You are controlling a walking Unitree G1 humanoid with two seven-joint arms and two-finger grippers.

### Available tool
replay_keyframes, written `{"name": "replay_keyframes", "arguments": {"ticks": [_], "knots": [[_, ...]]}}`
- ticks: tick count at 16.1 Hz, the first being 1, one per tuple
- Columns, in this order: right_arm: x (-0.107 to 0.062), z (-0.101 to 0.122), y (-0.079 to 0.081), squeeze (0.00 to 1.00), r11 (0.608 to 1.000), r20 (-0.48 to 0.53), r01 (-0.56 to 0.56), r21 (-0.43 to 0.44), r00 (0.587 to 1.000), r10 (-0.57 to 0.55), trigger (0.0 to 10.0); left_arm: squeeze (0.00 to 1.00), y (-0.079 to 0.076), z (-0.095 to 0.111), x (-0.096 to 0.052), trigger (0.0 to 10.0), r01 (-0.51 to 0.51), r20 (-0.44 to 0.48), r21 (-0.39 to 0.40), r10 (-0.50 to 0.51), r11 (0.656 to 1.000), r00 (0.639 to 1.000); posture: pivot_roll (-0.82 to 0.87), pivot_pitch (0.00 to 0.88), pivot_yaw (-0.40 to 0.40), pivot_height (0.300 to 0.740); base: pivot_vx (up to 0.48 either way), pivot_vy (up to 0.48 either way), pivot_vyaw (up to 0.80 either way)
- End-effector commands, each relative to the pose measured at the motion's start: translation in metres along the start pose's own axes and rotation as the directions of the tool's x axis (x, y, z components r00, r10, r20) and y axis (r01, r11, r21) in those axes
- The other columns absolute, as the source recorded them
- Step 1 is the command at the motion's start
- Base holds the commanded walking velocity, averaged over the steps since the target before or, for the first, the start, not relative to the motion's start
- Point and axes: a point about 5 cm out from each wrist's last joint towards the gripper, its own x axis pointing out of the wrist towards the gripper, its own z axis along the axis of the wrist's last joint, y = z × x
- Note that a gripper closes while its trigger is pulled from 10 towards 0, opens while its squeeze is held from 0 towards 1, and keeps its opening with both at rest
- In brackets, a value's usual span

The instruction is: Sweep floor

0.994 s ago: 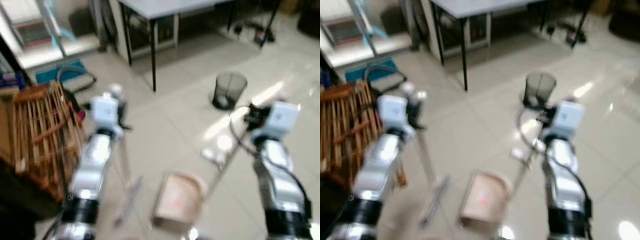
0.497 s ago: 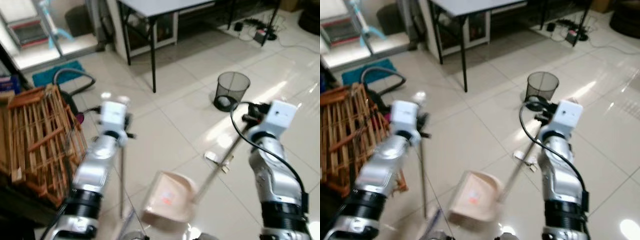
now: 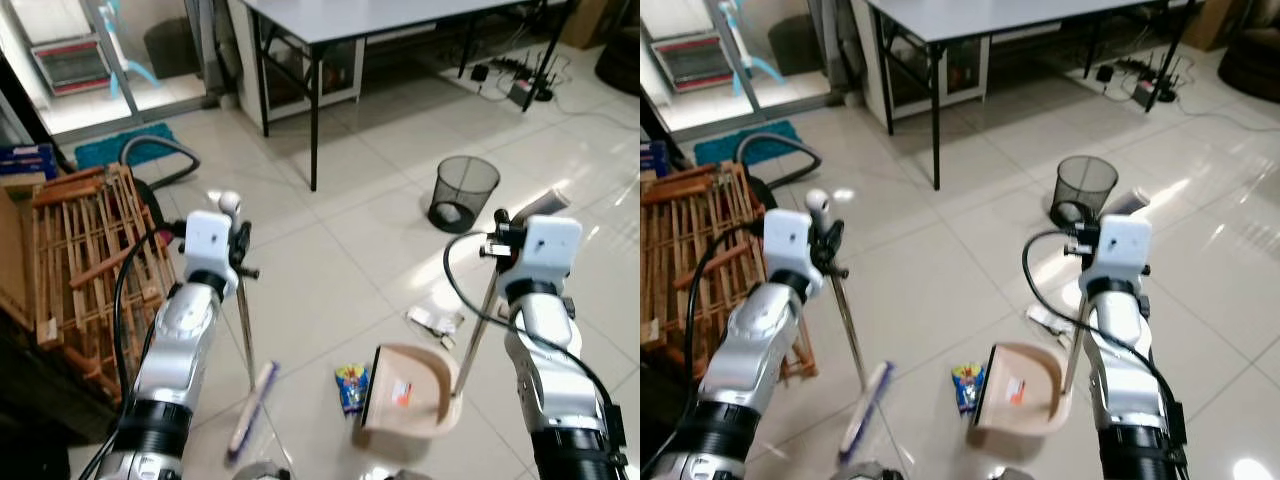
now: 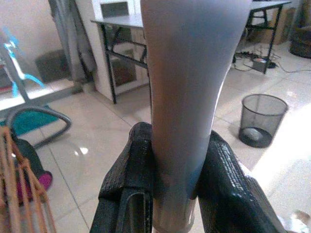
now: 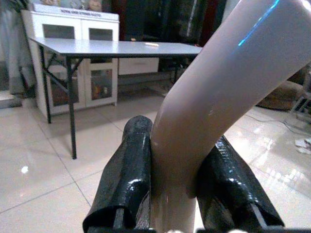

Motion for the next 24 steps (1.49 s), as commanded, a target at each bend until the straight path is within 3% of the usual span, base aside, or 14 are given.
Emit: {"name": "replay_keyframes", "arguments": {"ticks": [1,3,8,9,11,14,19,24], "knots": [[-0.004,-0.015,-0.007,0.00,0.998,-0.026,0.011,0.064,1.000,-0.009,10.0,0.00,0.003,-0.014,-0.003,10.0,0.004,-0.040,-0.002,-0.004,1.000,0.999,-0.01,0.049,0.023,0.740,0.000,0.000,0.00],[-0.005,-0.028,-0.005,0.00,0.994,-0.078,-0.006,0.114,0.997,0.015,10.0,0.00,0.007,-0.020,-0.002,10.0,-0.029,-0.083,-0.001,0.029,1.000,0.996,-0.01,0.051,0.029,0.740,0.000,0.000,0.00],[-0.002,-0.032,0.003,0.00,0.988,-0.094,-0.025,0.150,0.995,0.039,10.0,0.00,-0.005,-0.011,0.003,10.0,0.002,-0.026,-0.032,-0.003,0.999,1.000,-0.01,0.056,0.018,0.740,0.000,0.000,0.00],[0.000,-0.031,0.002,0.00,0.987,-0.102,-0.008,0.159,0.995,0.025,10.0,0.00,-0.007,-0.010,0.006,10.0,0.010,-0.049,0.010,-0.009,1.000,0.999,0.00,0.059,0.012,0.740,0.000,0.000,0.00],[0.005,-0.025,0.000,0.00,0.976,-0.106,0.037,0.214,0.994,-0.015,10.0,0.00,-0.009,-0.003,0.010,10.0,0.015,-0.022,0.016,-0.015,1.000,1.000,0.00,0.069,0.006,0.740,0.000,0.000,0.00],[0.009,-0.016,0.007,0.00,0.986,-0.065,-0.007,0.165,0.998,0.018,10.0,0.00,-0.010,0.002,0.014,10.0,0.016,0.010,0.009,-0.016,1.000,1.000,-0.01,0.059,0.009,0.740,0.000,0.000,0.00],[0.010,-0.013,0.003,0.00,0.985,-0.057,0.000,0.172,0.998,0.010,10.0,0.00,-0.006,0.003,0.013,10.0,-0.005,0.014,0.009,0.005,1.000,1.000,-0.02,0.061,0.019,0.740,0.099,0.000,-0.58],[0.012,-0.008,0.010,0.00,0.987,-0.042,-0.020,0.162,0.999,0.027,10.0,0.00,0.000,0.006,0.015,10.0,-0.023,0.027,0.024,0.022,0.999,0.999,-0.02,0.066,0.018,0.740,0.257,0.000,0.00]]}}
